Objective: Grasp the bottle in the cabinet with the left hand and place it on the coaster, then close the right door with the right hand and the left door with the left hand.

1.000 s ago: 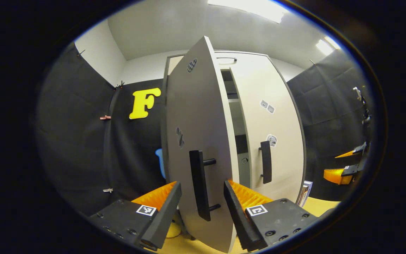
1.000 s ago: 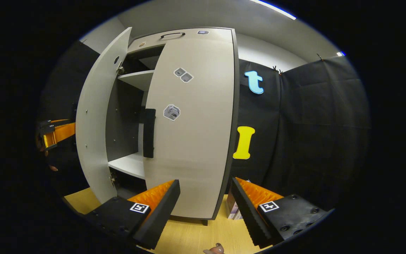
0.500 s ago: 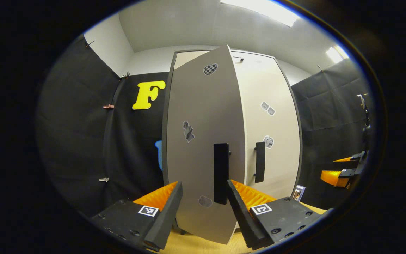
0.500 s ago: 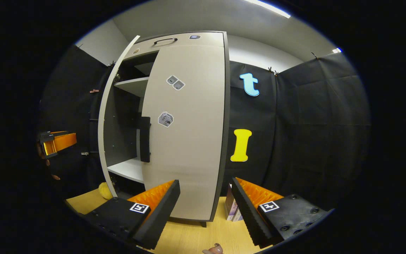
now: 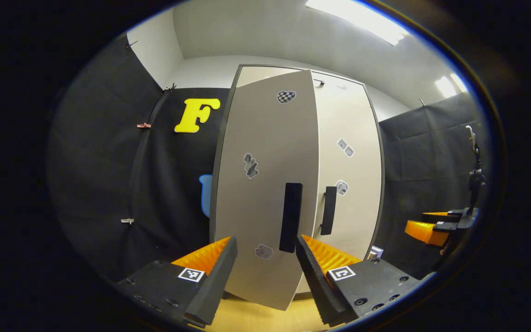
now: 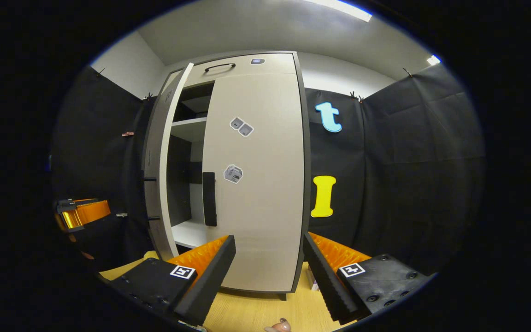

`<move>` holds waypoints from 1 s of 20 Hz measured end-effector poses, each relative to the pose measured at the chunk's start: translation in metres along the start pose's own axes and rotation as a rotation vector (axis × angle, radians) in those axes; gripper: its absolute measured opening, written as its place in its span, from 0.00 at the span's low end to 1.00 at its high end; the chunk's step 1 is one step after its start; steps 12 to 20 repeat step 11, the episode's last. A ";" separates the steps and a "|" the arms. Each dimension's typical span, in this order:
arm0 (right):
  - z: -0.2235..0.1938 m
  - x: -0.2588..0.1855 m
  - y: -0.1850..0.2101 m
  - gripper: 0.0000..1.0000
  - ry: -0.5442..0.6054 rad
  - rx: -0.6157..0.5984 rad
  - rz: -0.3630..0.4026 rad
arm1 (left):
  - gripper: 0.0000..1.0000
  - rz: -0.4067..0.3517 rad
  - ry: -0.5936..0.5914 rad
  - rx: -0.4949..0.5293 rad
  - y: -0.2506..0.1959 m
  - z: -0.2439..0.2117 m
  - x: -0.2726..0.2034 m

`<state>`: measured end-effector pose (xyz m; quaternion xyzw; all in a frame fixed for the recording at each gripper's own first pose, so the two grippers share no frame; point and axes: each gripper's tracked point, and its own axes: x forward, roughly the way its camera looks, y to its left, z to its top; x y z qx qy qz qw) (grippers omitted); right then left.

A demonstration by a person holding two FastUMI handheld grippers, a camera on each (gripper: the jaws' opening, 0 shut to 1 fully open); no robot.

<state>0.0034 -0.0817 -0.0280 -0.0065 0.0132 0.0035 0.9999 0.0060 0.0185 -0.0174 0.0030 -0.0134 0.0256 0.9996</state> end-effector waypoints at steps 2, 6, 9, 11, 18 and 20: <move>0.002 -0.005 0.003 0.97 -0.005 -0.001 0.003 | 0.82 -0.018 0.001 0.000 -0.004 -0.003 -0.003; 0.004 -0.010 0.007 0.97 -0.004 -0.015 0.008 | 0.82 -0.045 0.012 -0.036 -0.006 -0.005 -0.009; 0.004 -0.023 0.012 0.97 -0.005 -0.015 0.013 | 0.82 -0.057 0.018 -0.023 -0.007 -0.008 -0.009; 0.006 -0.025 0.013 0.97 -0.004 -0.013 0.014 | 0.82 -0.046 0.019 -0.007 -0.002 -0.009 -0.010; 0.006 -0.025 0.013 0.97 -0.004 -0.013 0.014 | 0.82 -0.046 0.019 -0.007 -0.002 -0.009 -0.010; 0.006 -0.025 0.013 0.97 -0.004 -0.013 0.014 | 0.82 -0.046 0.019 -0.007 -0.002 -0.009 -0.010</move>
